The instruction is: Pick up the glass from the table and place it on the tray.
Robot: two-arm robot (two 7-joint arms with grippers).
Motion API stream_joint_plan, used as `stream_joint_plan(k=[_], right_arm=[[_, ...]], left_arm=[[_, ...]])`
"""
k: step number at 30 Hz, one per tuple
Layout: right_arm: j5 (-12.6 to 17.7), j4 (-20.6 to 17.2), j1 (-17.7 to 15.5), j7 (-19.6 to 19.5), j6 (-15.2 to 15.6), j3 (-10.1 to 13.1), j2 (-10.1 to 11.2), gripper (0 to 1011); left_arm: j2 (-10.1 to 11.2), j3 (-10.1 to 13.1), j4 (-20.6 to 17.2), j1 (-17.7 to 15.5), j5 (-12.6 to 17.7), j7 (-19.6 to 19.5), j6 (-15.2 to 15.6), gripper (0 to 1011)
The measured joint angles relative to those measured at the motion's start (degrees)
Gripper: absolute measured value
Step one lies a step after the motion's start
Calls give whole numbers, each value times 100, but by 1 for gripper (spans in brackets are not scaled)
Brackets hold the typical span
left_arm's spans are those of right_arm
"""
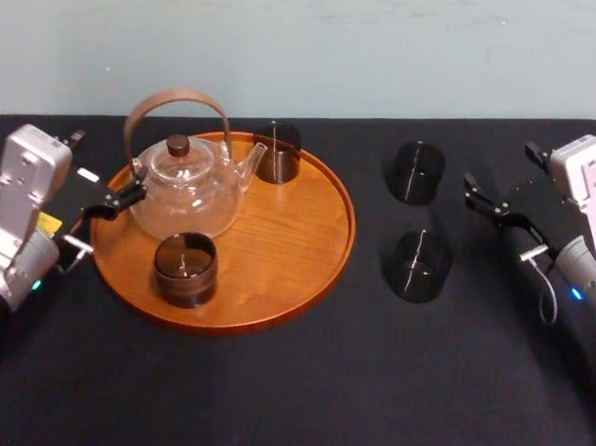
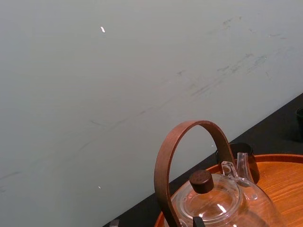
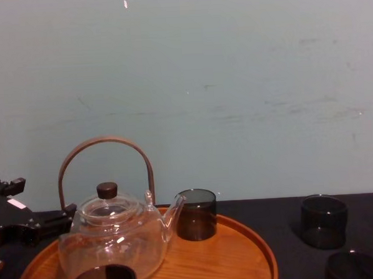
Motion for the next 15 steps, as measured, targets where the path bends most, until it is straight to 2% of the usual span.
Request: stream_joint_plan(k=[15], right_arm=[[0,0,0,0,0,0,0,1002]], left_arm=[[0,0,0,0,0,0,0,1010]])
